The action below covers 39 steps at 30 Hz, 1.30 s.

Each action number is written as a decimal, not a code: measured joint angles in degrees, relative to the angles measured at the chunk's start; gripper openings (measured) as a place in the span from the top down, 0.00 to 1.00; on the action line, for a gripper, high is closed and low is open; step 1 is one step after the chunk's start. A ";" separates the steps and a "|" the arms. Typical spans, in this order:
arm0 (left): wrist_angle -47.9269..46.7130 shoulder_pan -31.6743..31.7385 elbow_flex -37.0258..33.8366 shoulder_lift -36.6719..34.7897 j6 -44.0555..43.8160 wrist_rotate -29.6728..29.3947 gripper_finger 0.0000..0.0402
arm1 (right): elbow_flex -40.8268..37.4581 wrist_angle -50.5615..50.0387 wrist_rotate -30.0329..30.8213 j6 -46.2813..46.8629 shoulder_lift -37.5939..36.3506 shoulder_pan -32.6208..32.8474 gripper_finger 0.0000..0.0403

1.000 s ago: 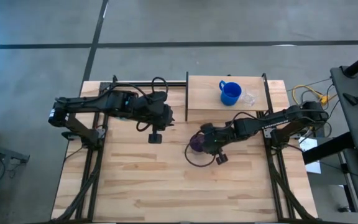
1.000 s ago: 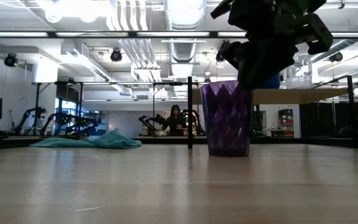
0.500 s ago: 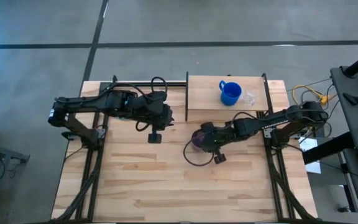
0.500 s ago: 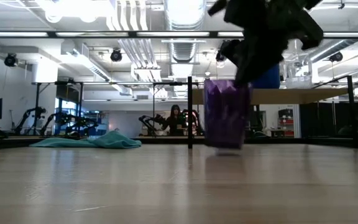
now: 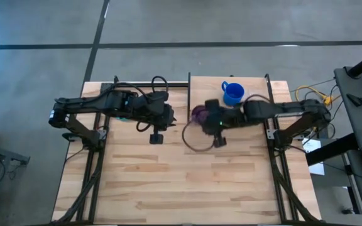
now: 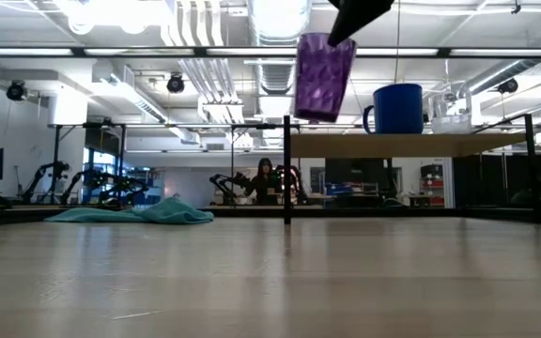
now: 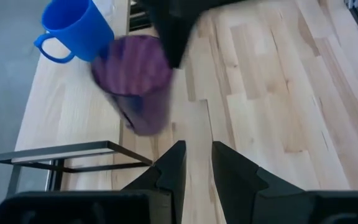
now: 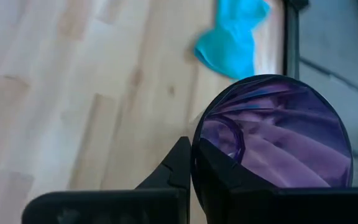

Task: Stack small to large cups/mugs on shelf
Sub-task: Put the purple cup into the shelf

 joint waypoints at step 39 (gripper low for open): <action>-2.67 1.19 1.02 0.00 2.99 -1.60 0.84 | 38.91 -30.88 -6.37 3.96 22.42 -22.15 0.98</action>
